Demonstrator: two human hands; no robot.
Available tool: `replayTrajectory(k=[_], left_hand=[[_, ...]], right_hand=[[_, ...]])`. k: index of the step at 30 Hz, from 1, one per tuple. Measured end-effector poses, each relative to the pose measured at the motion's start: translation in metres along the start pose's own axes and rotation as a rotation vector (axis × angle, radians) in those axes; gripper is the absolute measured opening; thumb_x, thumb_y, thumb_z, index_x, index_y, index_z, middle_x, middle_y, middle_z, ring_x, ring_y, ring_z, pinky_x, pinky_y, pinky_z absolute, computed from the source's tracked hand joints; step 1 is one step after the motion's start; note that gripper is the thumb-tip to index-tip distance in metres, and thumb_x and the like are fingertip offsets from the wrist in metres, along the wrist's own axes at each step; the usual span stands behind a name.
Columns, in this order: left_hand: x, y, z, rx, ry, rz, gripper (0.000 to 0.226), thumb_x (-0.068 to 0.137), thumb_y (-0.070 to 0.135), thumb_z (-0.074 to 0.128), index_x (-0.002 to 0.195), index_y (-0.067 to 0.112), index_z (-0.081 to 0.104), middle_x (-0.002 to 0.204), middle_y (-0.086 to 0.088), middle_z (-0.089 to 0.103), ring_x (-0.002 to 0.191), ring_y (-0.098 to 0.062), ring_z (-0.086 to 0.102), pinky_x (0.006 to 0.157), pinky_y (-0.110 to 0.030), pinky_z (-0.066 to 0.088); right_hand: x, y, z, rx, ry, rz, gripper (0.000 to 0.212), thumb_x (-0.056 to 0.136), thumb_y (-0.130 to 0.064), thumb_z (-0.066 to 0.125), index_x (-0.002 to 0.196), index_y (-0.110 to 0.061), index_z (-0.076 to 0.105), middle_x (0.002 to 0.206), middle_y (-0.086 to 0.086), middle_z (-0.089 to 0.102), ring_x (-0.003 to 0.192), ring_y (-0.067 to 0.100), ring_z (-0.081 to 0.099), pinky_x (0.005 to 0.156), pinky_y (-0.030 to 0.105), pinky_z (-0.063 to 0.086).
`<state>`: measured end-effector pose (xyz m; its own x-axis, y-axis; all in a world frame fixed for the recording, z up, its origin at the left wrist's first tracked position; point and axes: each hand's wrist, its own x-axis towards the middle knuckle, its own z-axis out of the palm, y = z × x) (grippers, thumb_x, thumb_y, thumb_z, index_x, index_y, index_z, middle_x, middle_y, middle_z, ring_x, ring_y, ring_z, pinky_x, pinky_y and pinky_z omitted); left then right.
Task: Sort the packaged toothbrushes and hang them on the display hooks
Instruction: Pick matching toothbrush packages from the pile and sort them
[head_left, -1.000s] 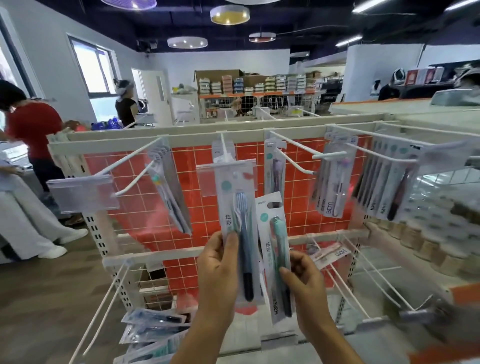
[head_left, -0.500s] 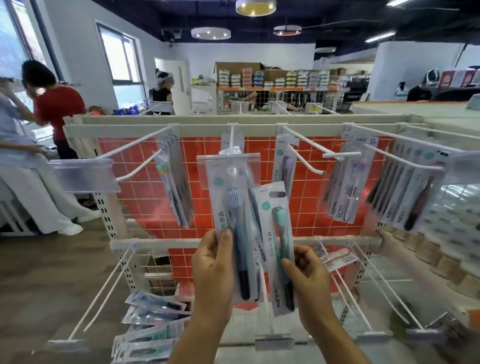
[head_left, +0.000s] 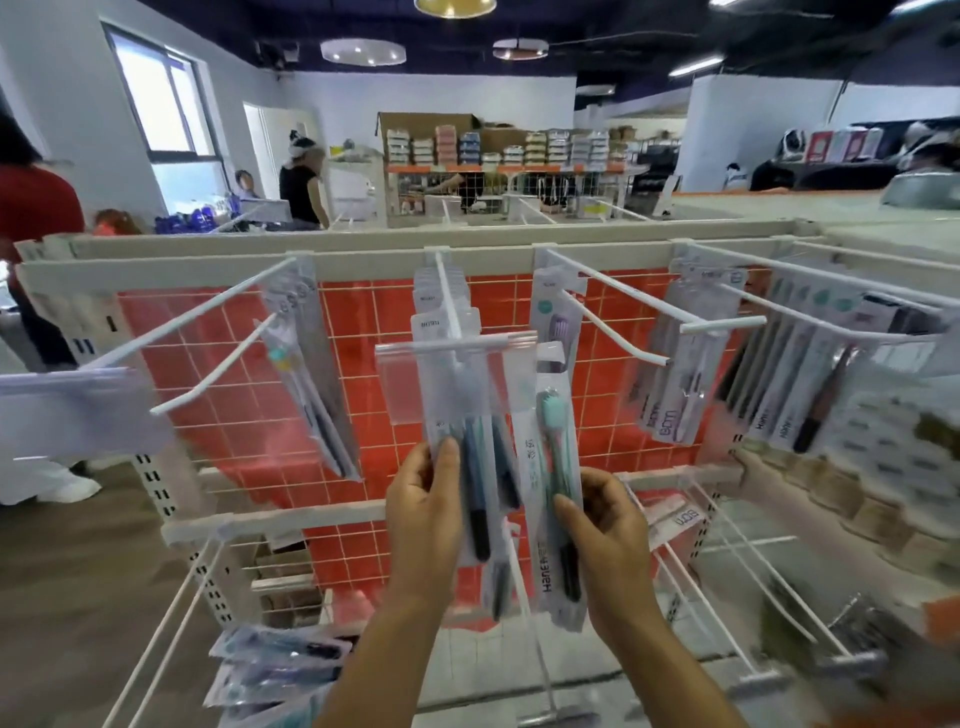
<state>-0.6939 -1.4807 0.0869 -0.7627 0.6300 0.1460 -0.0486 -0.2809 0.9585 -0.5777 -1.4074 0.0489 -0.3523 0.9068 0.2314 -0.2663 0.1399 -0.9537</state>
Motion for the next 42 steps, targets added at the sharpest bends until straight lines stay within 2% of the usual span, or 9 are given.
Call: replayTrajectory(k=[6, 12, 17, 25, 30, 34, 37, 39, 42], left_hand=[[0.032, -0.008, 0.000, 0.032, 0.028, -0.064, 0.024, 0.091, 0.041, 0.054, 0.095, 0.018, 0.056, 0.097, -0.010, 0.064, 0.090, -0.028, 0.064, 0.078, -0.042, 0.057], [0.046, -0.011, 0.002, 0.062, 0.054, -0.032, 0.022, 0.092, 0.040, 0.054, 0.091, 0.017, 0.055, 0.083, 0.000, 0.058, 0.076, -0.016, 0.053, 0.069, -0.030, 0.049], [0.048, -0.015, 0.001, 0.093, 0.104, -0.023, 0.028, 0.090, 0.042, 0.057, 0.092, 0.015, 0.057, 0.074, 0.001, 0.052, 0.066, -0.014, 0.044, 0.064, -0.031, 0.044], [0.032, -0.039, 0.009, 0.138, 0.306, -0.046, 0.022, 0.091, 0.029, 0.062, 0.108, 0.017, 0.054, 0.099, 0.004, 0.061, 0.090, -0.011, 0.059, 0.068, -0.018, 0.043], [0.021, -0.074, 0.019, 0.251, 0.405, -0.185, 0.045, 0.089, 0.027, 0.066, 0.127, 0.010, 0.049, 0.124, -0.006, 0.057, 0.108, -0.022, 0.054, 0.090, -0.034, 0.043], [0.006, -0.091, 0.035, 0.104, 0.361, -0.316, 0.019, 0.088, 0.018, 0.067, 0.097, 0.016, 0.051, 0.103, 0.001, 0.060, 0.099, -0.022, 0.053, 0.083, -0.034, 0.040], [-0.004, -0.097, 0.050, 0.111, 0.323, -0.407, 0.016, 0.091, 0.015, 0.062, 0.102, 0.008, 0.054, 0.089, 0.002, 0.056, 0.085, -0.021, 0.053, 0.077, -0.031, 0.041], [-0.013, -0.097, 0.062, 0.110, 0.285, -0.414, 0.008, 0.091, 0.010, 0.059, 0.096, 0.003, 0.060, 0.087, -0.005, 0.061, 0.078, -0.020, 0.055, 0.066, -0.028, 0.040], [-0.023, -0.094, 0.083, 0.115, 0.219, -0.407, 0.011, 0.091, 0.003, 0.056, 0.082, 0.005, 0.061, 0.078, -0.009, 0.062, 0.077, -0.023, 0.057, 0.069, -0.031, 0.040]], right_hand=[[0.010, 0.010, 0.007, -0.046, 0.037, 0.025, 0.015, 0.089, -0.001, 0.059, 0.101, -0.011, 0.060, 0.095, 0.008, 0.069, 0.089, 0.021, 0.068, 0.075, 0.034, 0.058], [0.012, 0.016, 0.009, -0.028, 0.065, 0.065, 0.014, 0.090, -0.005, 0.058, 0.102, -0.013, 0.060, 0.095, 0.005, 0.070, 0.088, 0.018, 0.069, 0.073, 0.031, 0.058], [0.014, 0.018, 0.003, -0.006, 0.033, 0.091, 0.016, 0.090, -0.005, 0.058, 0.104, -0.012, 0.060, 0.097, 0.005, 0.070, 0.090, 0.019, 0.070, 0.076, 0.033, 0.059], [0.025, 0.011, -0.017, -0.021, -0.055, 0.093, 0.015, 0.089, -0.002, 0.059, 0.100, -0.011, 0.060, 0.095, 0.007, 0.070, 0.090, 0.022, 0.068, 0.078, 0.036, 0.058], [0.028, 0.010, -0.037, -0.034, -0.071, 0.103, 0.014, 0.089, 0.000, 0.058, 0.096, -0.012, 0.058, 0.090, 0.006, 0.069, 0.082, 0.017, 0.068, 0.071, 0.030, 0.058], [0.031, 0.010, -0.054, -0.023, -0.078, 0.113, 0.015, 0.089, 0.000, 0.058, 0.097, -0.012, 0.058, 0.090, 0.005, 0.069, 0.083, 0.016, 0.068, 0.072, 0.030, 0.058], [0.033, 0.011, -0.065, -0.009, -0.076, 0.111, 0.015, 0.089, 0.003, 0.057, 0.097, -0.009, 0.057, 0.087, 0.003, 0.068, 0.079, 0.011, 0.068, 0.068, 0.025, 0.056], [0.035, 0.011, -0.072, -0.013, -0.065, 0.104, 0.016, 0.088, 0.004, 0.057, 0.097, -0.008, 0.058, 0.086, 0.002, 0.068, 0.077, 0.007, 0.068, 0.066, 0.022, 0.055], [0.038, 0.011, -0.082, -0.030, -0.040, 0.088, 0.017, 0.087, 0.005, 0.058, 0.097, -0.010, 0.058, 0.089, 0.002, 0.068, 0.079, 0.007, 0.068, 0.068, 0.021, 0.055]])
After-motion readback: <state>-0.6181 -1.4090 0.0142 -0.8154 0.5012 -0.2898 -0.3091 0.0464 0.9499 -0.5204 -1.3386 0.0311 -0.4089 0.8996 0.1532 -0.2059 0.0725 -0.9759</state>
